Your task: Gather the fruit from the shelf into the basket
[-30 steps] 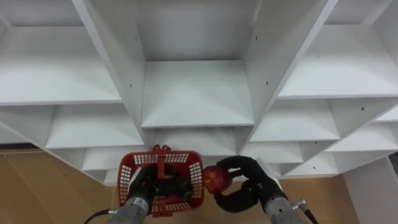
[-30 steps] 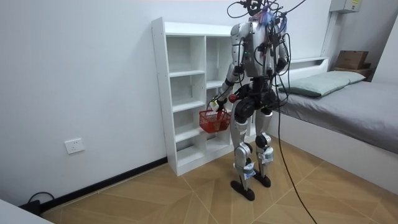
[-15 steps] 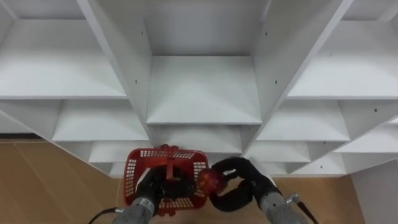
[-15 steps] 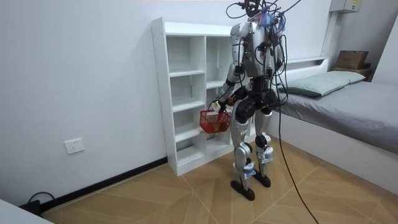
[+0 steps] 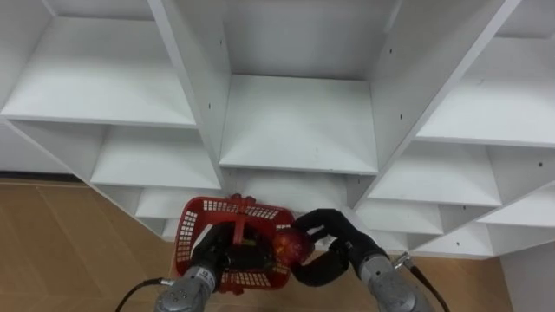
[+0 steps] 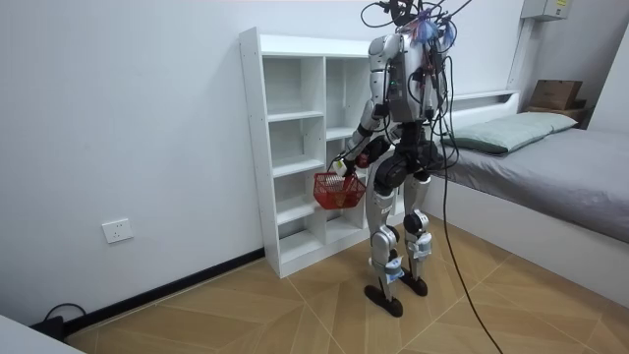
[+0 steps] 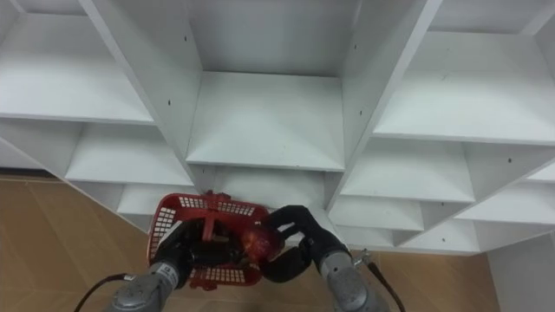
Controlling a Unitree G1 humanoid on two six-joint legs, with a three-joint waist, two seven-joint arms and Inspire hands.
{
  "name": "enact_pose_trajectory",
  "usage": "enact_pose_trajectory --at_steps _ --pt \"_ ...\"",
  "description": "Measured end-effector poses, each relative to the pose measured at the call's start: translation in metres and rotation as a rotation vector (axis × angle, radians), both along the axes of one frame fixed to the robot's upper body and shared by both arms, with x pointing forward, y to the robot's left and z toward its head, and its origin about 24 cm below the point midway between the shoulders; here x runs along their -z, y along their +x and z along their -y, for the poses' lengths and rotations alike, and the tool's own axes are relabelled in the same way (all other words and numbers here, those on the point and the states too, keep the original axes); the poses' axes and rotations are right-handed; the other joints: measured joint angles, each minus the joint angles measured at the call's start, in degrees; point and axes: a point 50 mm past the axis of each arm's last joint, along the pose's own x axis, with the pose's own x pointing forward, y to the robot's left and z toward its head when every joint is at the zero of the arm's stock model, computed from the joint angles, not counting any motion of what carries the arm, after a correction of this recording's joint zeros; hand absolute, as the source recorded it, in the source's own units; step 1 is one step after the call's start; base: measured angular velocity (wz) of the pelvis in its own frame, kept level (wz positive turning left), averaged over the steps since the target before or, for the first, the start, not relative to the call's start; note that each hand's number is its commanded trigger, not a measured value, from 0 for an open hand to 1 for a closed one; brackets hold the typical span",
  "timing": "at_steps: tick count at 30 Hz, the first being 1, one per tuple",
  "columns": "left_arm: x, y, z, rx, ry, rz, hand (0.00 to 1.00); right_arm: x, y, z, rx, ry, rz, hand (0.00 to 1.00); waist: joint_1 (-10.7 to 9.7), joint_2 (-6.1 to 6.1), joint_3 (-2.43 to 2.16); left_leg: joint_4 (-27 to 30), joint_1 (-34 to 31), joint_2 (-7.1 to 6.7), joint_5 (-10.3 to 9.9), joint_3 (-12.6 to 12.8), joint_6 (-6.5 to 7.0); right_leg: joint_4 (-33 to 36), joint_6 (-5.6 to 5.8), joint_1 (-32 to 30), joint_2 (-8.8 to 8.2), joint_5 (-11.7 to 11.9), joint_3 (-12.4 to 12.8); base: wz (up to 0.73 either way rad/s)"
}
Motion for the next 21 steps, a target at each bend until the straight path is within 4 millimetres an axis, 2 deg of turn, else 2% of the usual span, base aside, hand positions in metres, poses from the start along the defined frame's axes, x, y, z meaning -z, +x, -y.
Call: enact_pose_trajectory --at_steps 5,10,21 --pt "0.0007 -0.0016 0.0048 0.034 0.002 -0.003 1.00 0.0038 -0.0020 0.0013 -0.012 -0.010 -0.023 1.00 1.0 0.72 0.15 0.0 -0.1 -0.01 0.0 0.0 0.00 0.0 0.00 -0.1 -0.02 0.0 -0.1 0.01" --pt "0.0009 -0.0022 0.0061 0.059 0.006 -0.003 1.00 0.0031 -0.0007 0.0018 -0.031 -0.021 -0.023 1.00 1.3 1.51 0.03 0.0 -0.7 0.04 0.0 0.0 -0.01 0.1 0.00 -0.8 -0.08 0.0 -0.1 0.00" --pt "0.0013 -0.0027 0.0063 0.075 0.024 -0.003 1.00 0.0053 -0.0003 0.0008 -0.042 -0.033 -0.040 1.00 1.2 1.49 0.06 0.1 -0.8 0.03 0.0 0.1 -0.01 0.1 0.00 -0.9 -0.28 0.0 -0.2 0.00"
